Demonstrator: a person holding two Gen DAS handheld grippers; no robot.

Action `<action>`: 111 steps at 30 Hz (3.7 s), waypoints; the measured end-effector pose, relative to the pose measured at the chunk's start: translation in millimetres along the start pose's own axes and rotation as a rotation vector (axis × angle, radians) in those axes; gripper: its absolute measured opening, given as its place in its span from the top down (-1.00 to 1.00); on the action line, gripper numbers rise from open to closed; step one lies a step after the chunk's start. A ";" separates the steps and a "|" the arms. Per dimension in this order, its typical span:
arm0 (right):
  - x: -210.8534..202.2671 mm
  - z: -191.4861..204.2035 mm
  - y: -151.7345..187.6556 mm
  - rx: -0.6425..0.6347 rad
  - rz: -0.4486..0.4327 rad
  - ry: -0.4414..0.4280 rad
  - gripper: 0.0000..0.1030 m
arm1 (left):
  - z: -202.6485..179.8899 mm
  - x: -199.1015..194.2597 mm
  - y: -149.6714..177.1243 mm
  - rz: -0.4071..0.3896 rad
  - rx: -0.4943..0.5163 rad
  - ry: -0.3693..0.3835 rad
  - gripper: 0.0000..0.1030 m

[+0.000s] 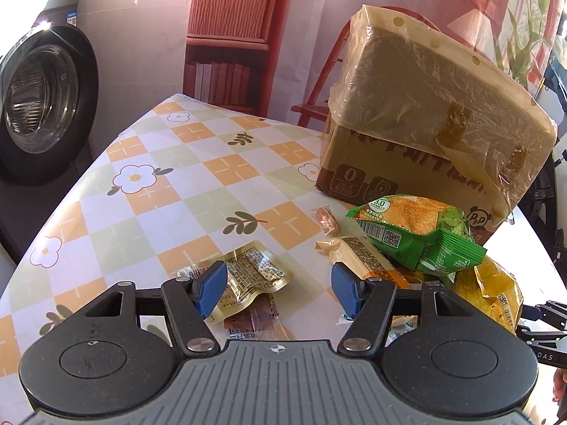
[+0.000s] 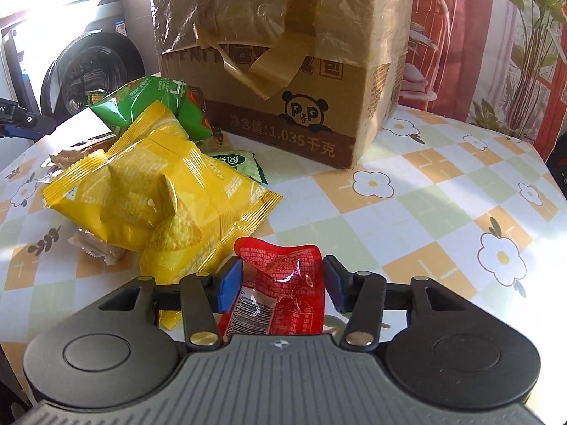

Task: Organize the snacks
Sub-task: 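Grasp another red packet with the right tool while the left tool reaches a gold foil packet, then grasp the gold foil packet with the left tool while the right tool holds the red packet, then carry the red packet with the right tool while the left tool carries the gold packet over the box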

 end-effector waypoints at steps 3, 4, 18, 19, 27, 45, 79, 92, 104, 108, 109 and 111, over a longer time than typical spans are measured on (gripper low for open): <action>-2.8 5.6 1.1 -0.002 -0.014 0.010 0.01 | 2.3 1.0 2.1 0.003 -0.003 -0.001 -0.29; -3.5 6.6 0.9 0.005 -0.021 0.014 0.02 | 4.0 2.0 3.0 0.007 -0.007 -0.003 -0.29; -18.2 0.1 -26.6 0.104 -0.133 0.055 0.03 | 24.7 20.6 24.1 0.078 -0.023 -0.046 -0.29; -19.5 -0.3 -28.4 0.109 -0.138 0.054 0.03 | 27.8 20.7 22.7 0.076 -0.025 -0.051 -0.28; -26.8 -7.6 -41.4 0.160 -0.178 0.050 0.03 | 46.4 26.8 -10.7 0.006 -0.012 -0.047 -0.25; -38.8 -2.0 -73.9 0.209 -0.222 0.039 0.03 | 33.2 75.0 -7.1 0.119 0.064 0.124 -0.29; -56.4 3.0 -85.5 0.190 -0.290 0.034 0.03 | 6.4 17.1 -20.7 -0.067 0.082 -0.009 0.14; -91.1 12.7 -147.9 0.098 -0.454 0.030 0.03 | -22.5 -56.0 -93.2 -0.266 0.019 0.073 0.13; -114.7 2.8 -225.6 0.034 -0.569 0.037 0.03 | -87.3 -76.7 -179.4 -0.417 0.135 0.143 0.13; -106.4 -5.7 -262.7 -0.013 -0.575 0.061 0.03 | -125.2 -67.5 -214.1 -0.441 0.184 0.178 0.12; -99.1 -8.6 -270.9 -0.020 -0.563 0.071 0.03 | -133.7 -61.8 -220.7 -0.435 0.191 0.186 0.12; -82.2 -14.3 -282.7 -0.017 -0.533 0.074 0.03 | -149.5 -43.3 -232.3 -0.402 0.197 0.206 0.12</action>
Point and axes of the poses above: each gripper's, at about its wrist camera, not at the fingertips, and x roughly the way its jaws point, z to its left, y to its underside, the point moved 10 cm from there along x, roughly the way its jaws point, and after that the axes turned 3 degrees about -x, right-handed, at the moved point
